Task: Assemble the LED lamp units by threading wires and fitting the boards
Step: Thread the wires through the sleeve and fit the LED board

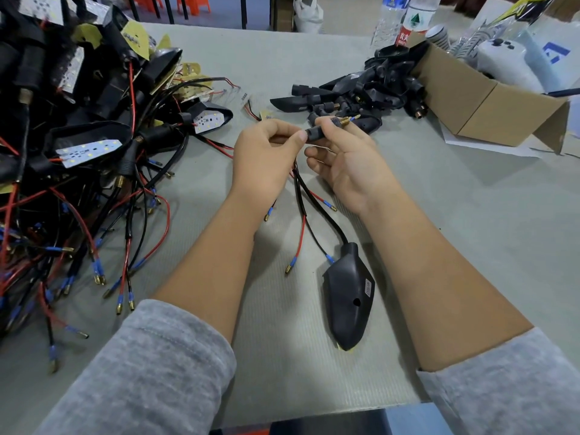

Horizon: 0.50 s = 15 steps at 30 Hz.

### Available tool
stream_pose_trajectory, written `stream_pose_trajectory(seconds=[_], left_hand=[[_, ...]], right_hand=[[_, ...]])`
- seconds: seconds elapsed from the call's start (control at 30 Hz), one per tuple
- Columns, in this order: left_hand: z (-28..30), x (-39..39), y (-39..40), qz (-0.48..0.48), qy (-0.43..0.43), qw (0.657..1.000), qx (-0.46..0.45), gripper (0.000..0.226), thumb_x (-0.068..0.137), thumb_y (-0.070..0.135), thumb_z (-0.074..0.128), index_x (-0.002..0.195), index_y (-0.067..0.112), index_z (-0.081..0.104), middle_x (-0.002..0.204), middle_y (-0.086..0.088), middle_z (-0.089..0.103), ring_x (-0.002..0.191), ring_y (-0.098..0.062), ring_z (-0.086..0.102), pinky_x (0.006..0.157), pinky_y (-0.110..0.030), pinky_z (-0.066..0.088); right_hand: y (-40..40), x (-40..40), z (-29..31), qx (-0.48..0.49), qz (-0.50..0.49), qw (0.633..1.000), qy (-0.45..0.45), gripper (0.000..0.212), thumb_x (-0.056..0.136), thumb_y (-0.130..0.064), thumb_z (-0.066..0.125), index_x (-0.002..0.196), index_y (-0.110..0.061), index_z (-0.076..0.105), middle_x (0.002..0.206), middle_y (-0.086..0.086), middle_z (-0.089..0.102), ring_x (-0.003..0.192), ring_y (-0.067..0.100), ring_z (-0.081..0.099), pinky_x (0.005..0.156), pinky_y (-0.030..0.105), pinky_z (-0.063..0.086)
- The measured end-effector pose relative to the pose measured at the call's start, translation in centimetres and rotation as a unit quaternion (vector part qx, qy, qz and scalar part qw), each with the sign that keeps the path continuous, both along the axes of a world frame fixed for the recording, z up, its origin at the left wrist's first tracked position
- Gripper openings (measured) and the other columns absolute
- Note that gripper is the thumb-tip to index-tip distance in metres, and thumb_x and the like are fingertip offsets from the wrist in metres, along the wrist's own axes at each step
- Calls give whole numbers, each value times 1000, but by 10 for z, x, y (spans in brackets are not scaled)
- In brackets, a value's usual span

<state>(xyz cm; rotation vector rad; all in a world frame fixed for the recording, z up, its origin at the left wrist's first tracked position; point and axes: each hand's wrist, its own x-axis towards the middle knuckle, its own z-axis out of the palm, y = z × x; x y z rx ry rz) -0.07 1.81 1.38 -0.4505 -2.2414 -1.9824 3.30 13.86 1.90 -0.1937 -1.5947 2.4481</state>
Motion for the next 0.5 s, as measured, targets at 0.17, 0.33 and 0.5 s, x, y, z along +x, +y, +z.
stream_pose_trajectory(seconds=[0.17, 0.33, 0.5], left_hand=[[1, 3, -1, -9, -24, 1000, 7, 8, 91, 19, 65, 82, 19, 66, 74, -1, 66, 72, -13, 61, 82, -45, 56], [1, 4, -1, -24, -12, 1000, -3, 3, 89, 15, 67, 88, 13, 69, 76, -5, 66, 69, -15, 59, 76, -40, 56], [0, 3, -1, -38, -29, 999, 7, 6, 92, 16, 64, 87, 17, 66, 78, -2, 68, 66, -10, 62, 66, -28, 53]], right_hand=[[2, 0, 0, -29, -21, 999, -6, 5, 99, -19, 53, 97, -15, 57, 79, 2, 64, 61, 13, 60, 63, 24, 50], [1, 0, -1, 7, 0, 1000, 1, 5, 99, -19, 55, 97, -15, 57, 76, 0, 65, 62, 13, 60, 59, 23, 50], [1, 1, 0, -3, 6, 1000, 6, 7, 99, -19, 54, 100, -14, 58, 74, 0, 66, 61, 13, 60, 58, 23, 51]])
